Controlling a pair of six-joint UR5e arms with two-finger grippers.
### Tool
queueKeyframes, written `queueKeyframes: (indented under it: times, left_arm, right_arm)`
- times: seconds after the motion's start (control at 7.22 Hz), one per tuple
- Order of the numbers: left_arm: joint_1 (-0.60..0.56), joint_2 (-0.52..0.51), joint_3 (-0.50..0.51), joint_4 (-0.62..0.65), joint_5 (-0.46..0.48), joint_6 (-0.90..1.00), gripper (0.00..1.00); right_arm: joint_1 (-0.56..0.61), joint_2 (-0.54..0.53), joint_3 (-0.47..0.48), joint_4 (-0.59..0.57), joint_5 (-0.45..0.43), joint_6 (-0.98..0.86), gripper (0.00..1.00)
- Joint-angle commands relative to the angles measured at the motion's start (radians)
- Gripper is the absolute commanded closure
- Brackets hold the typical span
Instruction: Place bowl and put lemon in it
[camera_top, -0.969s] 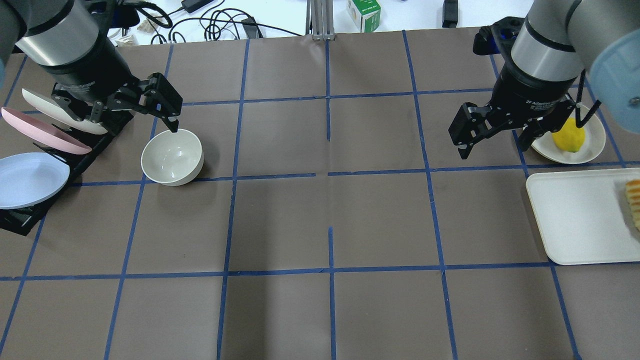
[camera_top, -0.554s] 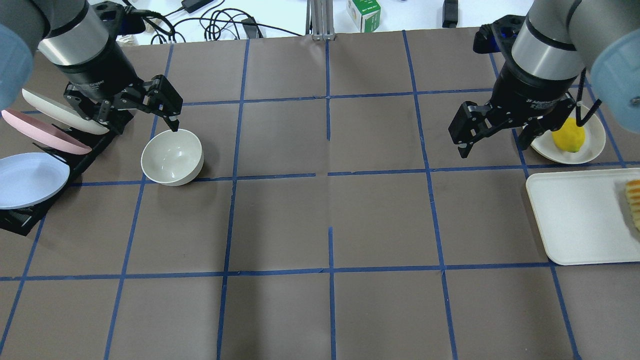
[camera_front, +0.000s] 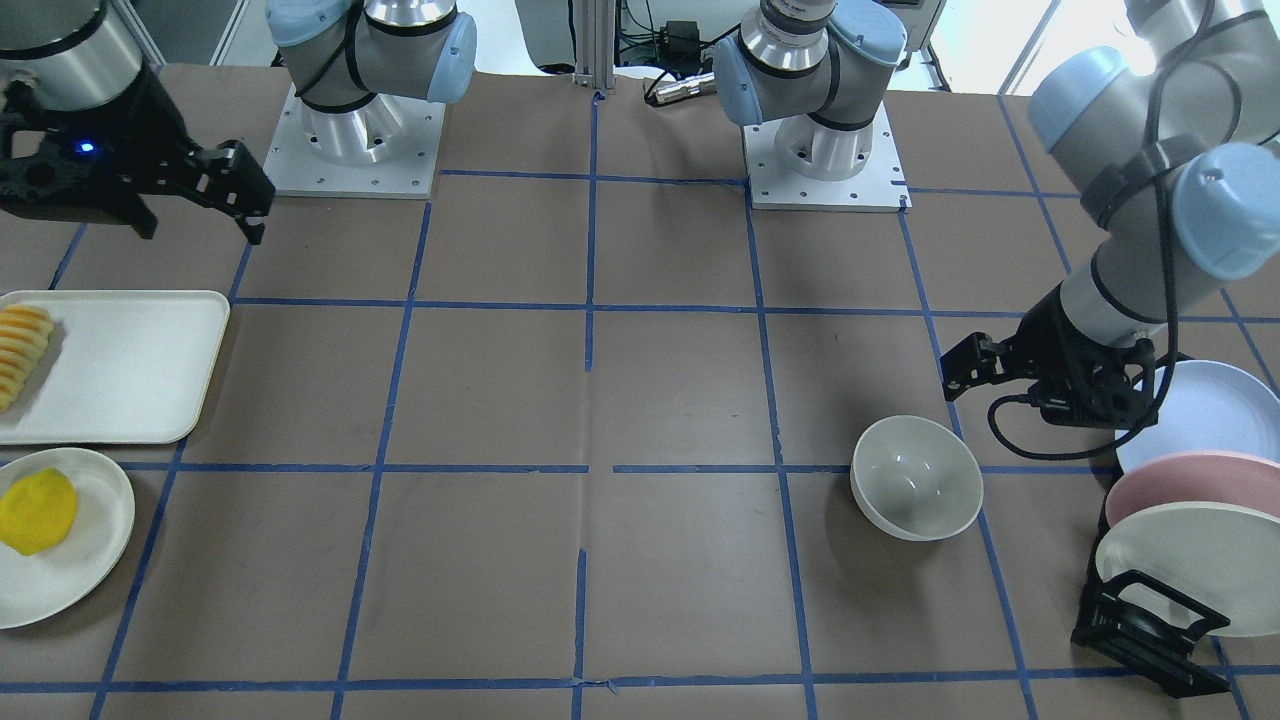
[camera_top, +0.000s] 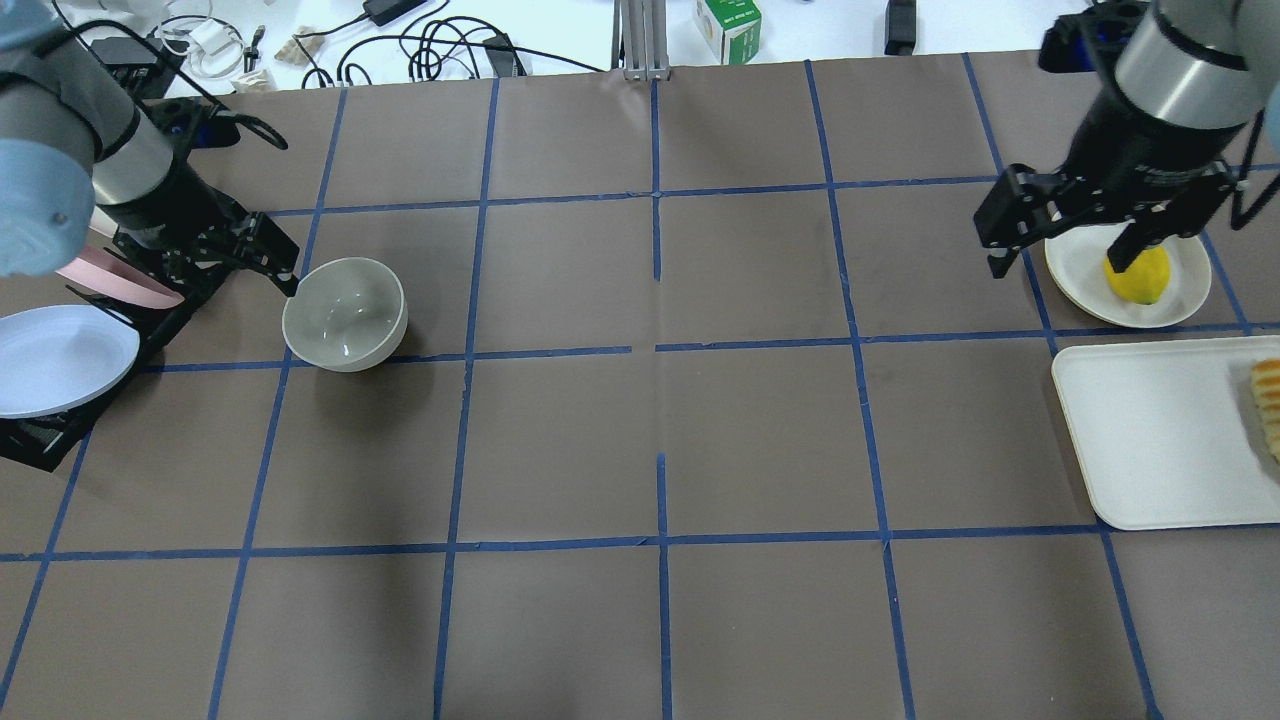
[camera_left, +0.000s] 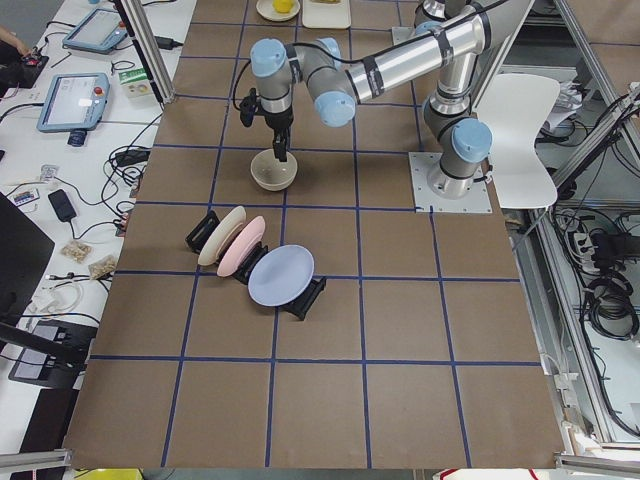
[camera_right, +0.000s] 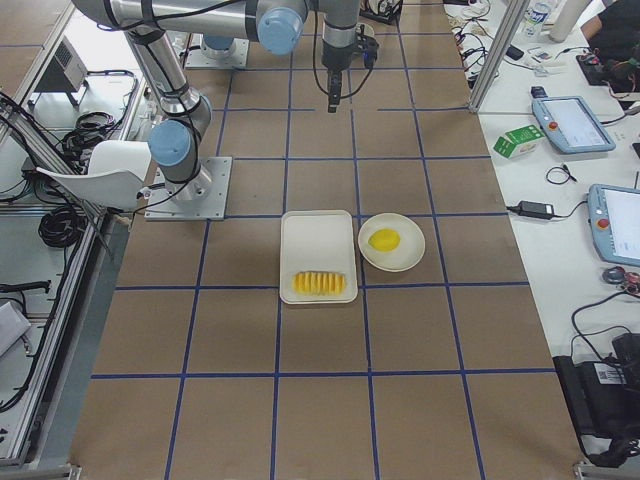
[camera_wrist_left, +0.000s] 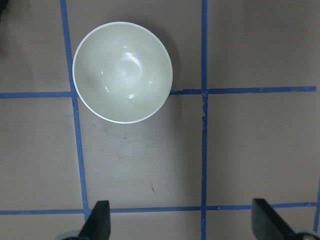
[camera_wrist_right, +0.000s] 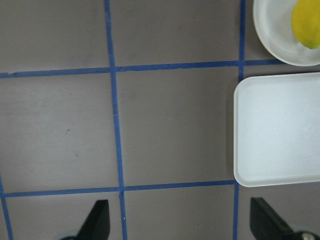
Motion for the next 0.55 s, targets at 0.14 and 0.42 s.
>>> queueKeyframes:
  times: [0.14,0.42]
  left_arm:
    - [0.023,-0.137,-0.079,0.241,-0.009,0.023,0.00]
    - [0.023,-0.186,-0.085,0.306,-0.046,0.022,0.00]
  right_arm:
    - [-0.227,0.126,0.003,-0.118,-0.050,-0.227,0.00]
    - [-0.361,0.235,0.002,-0.224,-0.040,-0.401,0.00]
